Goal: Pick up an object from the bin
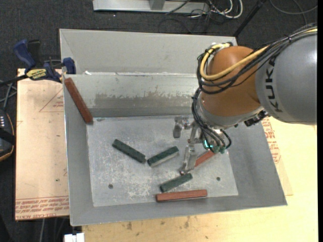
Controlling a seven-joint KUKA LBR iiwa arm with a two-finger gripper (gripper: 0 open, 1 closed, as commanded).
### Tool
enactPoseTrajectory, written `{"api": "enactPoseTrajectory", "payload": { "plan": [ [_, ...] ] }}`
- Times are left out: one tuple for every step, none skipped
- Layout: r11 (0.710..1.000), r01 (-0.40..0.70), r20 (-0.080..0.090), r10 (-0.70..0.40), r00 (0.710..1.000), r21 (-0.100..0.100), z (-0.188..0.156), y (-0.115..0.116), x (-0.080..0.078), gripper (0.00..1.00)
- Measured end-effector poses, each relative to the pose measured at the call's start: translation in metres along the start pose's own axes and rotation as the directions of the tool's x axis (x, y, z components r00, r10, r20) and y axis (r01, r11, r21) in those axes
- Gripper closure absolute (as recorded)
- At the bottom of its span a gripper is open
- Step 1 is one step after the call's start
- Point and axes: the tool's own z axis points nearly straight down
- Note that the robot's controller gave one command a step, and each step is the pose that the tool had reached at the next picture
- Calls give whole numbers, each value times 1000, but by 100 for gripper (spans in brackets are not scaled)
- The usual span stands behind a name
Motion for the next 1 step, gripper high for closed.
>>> {"api": "enactPoseTrajectory", "payload": {
  "plan": [
    [1000, -1, 7, 2, 1000, 0, -3, 0, -2, 0]
  ]
}}
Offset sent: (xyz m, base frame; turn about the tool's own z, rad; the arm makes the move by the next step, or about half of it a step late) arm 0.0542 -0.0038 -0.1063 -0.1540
